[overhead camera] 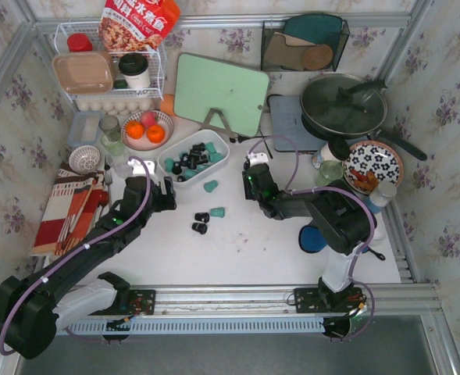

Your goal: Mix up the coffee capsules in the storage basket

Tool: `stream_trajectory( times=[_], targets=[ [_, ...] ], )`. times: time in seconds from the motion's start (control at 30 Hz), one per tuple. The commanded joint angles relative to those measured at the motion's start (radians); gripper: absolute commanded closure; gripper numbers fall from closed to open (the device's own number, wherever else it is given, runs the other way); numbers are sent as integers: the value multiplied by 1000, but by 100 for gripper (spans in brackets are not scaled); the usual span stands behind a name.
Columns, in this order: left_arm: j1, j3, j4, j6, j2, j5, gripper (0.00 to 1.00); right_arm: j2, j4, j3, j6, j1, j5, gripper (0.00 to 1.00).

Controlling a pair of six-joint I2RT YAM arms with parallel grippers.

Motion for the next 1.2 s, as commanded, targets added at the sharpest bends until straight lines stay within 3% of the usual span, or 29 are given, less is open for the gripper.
stream_trajectory(
  times=[0.0, 0.17, 0.47, 0.77, 1.0, 1.17],
  targets=[
    [0, 13, -12, -13, 3, 11, 16, -10, -28, 21, -1, -1, -21, 61],
    [0, 14, -22, -19, 1, 2, 17, -59, -64, 25, -5, 0, -48, 72],
    [0, 11, -36, -35, -31, -13, 17, -136, -74, 153, -19, 3, -187, 75],
    [0, 5, -50, -41, -61, -39, 17, 149, -88, 542, -30, 8, -306, 74],
    [0, 4, -55, -41, -67, -43, 17, 399, -292, 867, -20, 6, -214, 54],
    [0, 3, -54, -44, -67, -39, 17, 408, -320, 860, 1, 8, -187, 40]
  ],
)
